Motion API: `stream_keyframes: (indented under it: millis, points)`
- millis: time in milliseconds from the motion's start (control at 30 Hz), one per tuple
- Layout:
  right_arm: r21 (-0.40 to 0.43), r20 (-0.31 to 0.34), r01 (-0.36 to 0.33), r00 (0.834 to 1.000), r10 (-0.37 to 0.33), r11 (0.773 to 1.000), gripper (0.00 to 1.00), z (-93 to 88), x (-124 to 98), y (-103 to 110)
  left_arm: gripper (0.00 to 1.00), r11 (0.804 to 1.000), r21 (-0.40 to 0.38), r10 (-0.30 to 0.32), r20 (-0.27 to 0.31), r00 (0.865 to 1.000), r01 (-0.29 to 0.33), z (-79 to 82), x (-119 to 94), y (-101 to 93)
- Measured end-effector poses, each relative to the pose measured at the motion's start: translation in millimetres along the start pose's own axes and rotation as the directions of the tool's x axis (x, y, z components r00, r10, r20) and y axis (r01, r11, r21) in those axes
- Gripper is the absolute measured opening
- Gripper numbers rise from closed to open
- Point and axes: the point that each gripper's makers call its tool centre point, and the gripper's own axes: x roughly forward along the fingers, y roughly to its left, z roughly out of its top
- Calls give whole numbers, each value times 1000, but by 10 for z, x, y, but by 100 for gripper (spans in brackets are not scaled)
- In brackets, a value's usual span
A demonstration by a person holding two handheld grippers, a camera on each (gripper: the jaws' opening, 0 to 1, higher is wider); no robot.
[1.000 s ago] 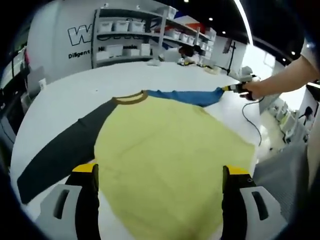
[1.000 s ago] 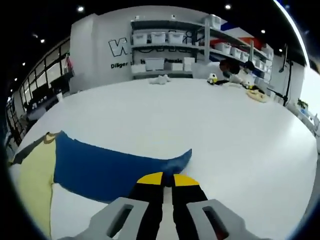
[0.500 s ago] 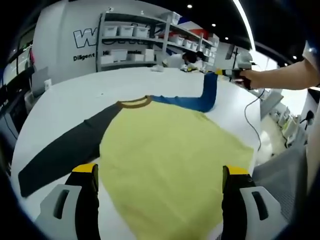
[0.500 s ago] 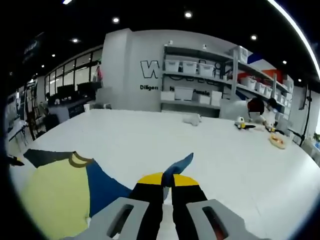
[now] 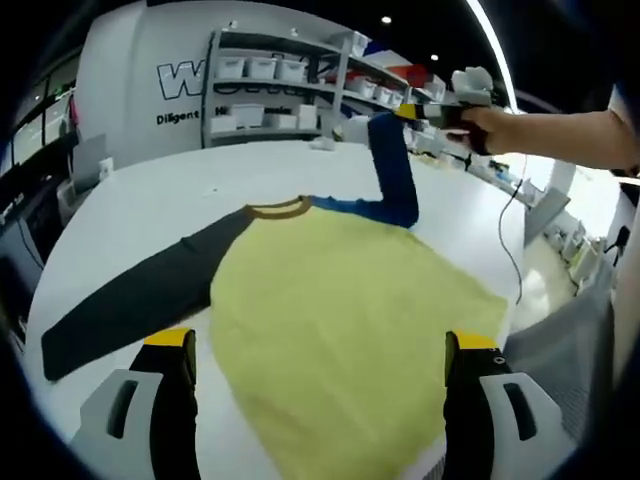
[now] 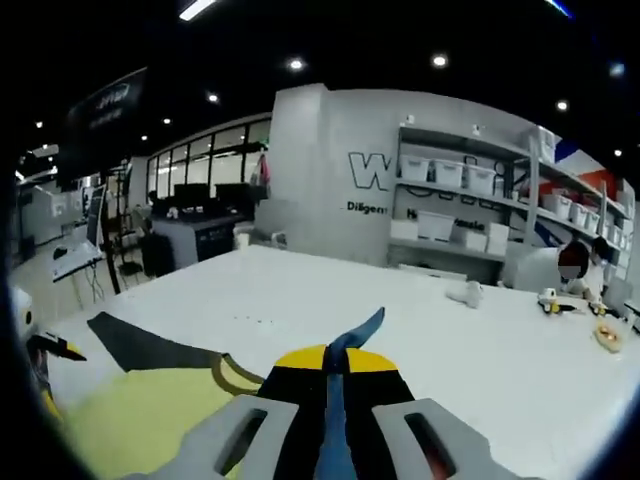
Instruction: Fold the garment on the visible template until the final outline fits inside the template.
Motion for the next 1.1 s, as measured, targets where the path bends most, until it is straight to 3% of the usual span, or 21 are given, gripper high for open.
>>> stream_keyframes:
  millis: [267, 567, 833, 1100]
  points:
    - [15, 3, -108, 994, 108, 994, 0, 24, 268, 551, 99, 1000, -11, 11, -4, 1000, -11, -97, -70, 15]
    - [27, -27, -196, 980, 197, 980, 0, -160, 520, 1154, 99, 1000, -11, 27, -18, 999, -28, -140, -122, 74]
    - [41, -72, -252, 965, 254, 967, 0, -500, 723, 1607, 99, 999, -7, 44, -36, 998, -44, -170, -164, 125]
    - [-13, -166, -326, 933, 320, 945, 0, -885, 823, 2047, 99, 999, -8, 50, -61, 997, -51, -230, -168, 147]
